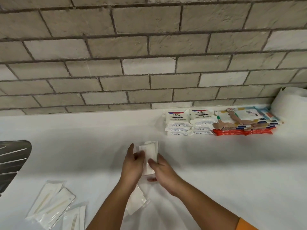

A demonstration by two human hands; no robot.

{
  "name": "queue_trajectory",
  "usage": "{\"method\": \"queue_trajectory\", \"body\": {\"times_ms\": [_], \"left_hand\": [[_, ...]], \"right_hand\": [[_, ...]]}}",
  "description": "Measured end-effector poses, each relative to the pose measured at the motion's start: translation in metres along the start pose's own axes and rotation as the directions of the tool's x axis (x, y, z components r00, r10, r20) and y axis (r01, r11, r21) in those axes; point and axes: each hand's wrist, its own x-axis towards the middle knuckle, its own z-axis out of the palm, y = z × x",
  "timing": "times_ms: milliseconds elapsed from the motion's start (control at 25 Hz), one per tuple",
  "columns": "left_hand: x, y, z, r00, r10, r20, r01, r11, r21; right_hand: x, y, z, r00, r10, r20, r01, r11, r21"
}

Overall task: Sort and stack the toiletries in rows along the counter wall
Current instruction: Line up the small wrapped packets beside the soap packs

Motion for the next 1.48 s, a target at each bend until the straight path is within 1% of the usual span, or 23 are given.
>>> {"method": "queue_trajectory", "body": {"times_ms": [40,80,120,160,200,240,320,400,480,560,600,680,720,800,840,880,960,1080,1160,1280,1480], "left_hand": [[0.009,-0.001,0.001,0.999,-0.046,0.001,0.046,0.999,-0.006],[0.018,-0.002,0.002,0.994,-0.103,0.021,0.104,0.993,-0.053],[0.028,-0.006,0.002,0.985,-0.158,0.068,0.165,0.980,-0.113],[0.036,-0.009,0.002,0.976,-0.178,0.126,0.196,0.968,-0.154],[0.042,-0.009,0.003,0.973,-0.165,0.159,0.190,0.969,-0.155],[0.050,-0.009,0.005,0.977,-0.140,0.159,0.160,0.980,-0.119],[0.067,-0.007,0.010,0.988,-0.116,0.104,0.128,0.986,-0.111],[0.085,-0.005,0.017,0.990,-0.127,0.055,0.134,0.981,-0.140],[0.103,-0.002,0.025,0.987,-0.160,0.007,0.160,0.980,-0.122],[0.119,-0.003,0.036,0.983,-0.182,-0.035,0.180,0.982,-0.064],[0.124,-0.002,0.041,0.984,-0.166,-0.069,0.167,0.986,-0.001],[0.130,0.000,0.048,0.991,-0.072,-0.112,0.096,0.969,0.226],[0.131,0.001,0.051,0.994,-0.008,-0.107,0.043,0.945,0.325],[0.135,0.001,0.056,0.993,0.076,-0.088,-0.033,0.911,0.411],[0.136,0.001,0.057,0.992,0.090,-0.085,-0.047,0.906,0.420],[0.135,0.002,0.057,0.991,0.107,-0.080,-0.064,0.904,0.422],[0.136,0.003,0.057,0.990,0.139,-0.015,-0.118,0.892,0.437],[0.138,0.002,0.054,0.985,0.136,0.109,-0.172,0.866,0.470],[0.142,0.000,0.052,0.971,0.184,0.154,-0.238,0.815,0.529],[0.149,-0.003,0.051,0.955,0.213,0.208,-0.296,0.751,0.590],[0.147,0.006,0.057,0.948,0.242,0.208,-0.319,0.726,0.609]], "right_hand": [[0.007,-0.004,-0.004,1.000,0.000,-0.012,0.001,1.000,0.017],[0.017,-0.009,-0.008,1.000,0.008,-0.028,-0.006,0.999,0.052],[0.025,-0.014,-0.013,0.999,0.022,-0.039,-0.018,0.996,0.088],[0.034,-0.018,-0.016,0.998,0.039,-0.049,-0.034,0.993,0.117],[0.044,-0.023,-0.020,0.997,0.058,-0.053,-0.051,0.991,0.126],[0.054,-0.027,-0.023,0.996,0.074,-0.057,-0.066,0.991,0.119],[0.072,-0.034,-0.028,0.991,0.107,-0.085,-0.100,0.992,0.077],[0.088,-0.037,-0.033,0.977,0.145,-0.155,-0.139,0.989,0.045],[0.097,-0.039,-0.034,0.958,0.166,-0.235,-0.170,0.985,0.002],[0.100,-0.040,-0.035,0.935,0.160,-0.316,-0.207,0.971,-0.123],[0.102,-0.039,-0.037,0.935,0.120,-0.333,-0.203,0.953,-0.226],[0.101,-0.038,-0.037,0.947,0.021,-0.319,-0.173,0.873,-0.456],[0.103,-0.035,-0.038,0.954,-0.027,-0.298,-0.156,0.805,-0.573],[0.109,-0.025,-0.040,0.960,-0.101,-0.262,-0.137,0.643,-0.753],[0.113,-0.020,-0.041,0.963,-0.120,-0.240,-0.138,0.546,-0.826],[0.114,-0.016,-0.042,0.967,-0.144,-0.210,-0.119,0.475,-0.872],[0.117,-0.012,-0.045,0.972,-0.171,-0.162,-0.081,0.405,-0.911],[0.122,-0.010,-0.050,0.972,-0.207,-0.115,-0.052,0.286,-0.957],[0.126,-0.009,-0.051,0.970,-0.222,-0.102,-0.051,0.226,-0.973],[0.131,-0.008,-0.053,0.969,-0.233,-0.075,-0.033,0.180,-0.983],[0.136,-0.012,-0.056,0.967,-0.238,-0.090,-0.055,0.148,-0.988]]}}
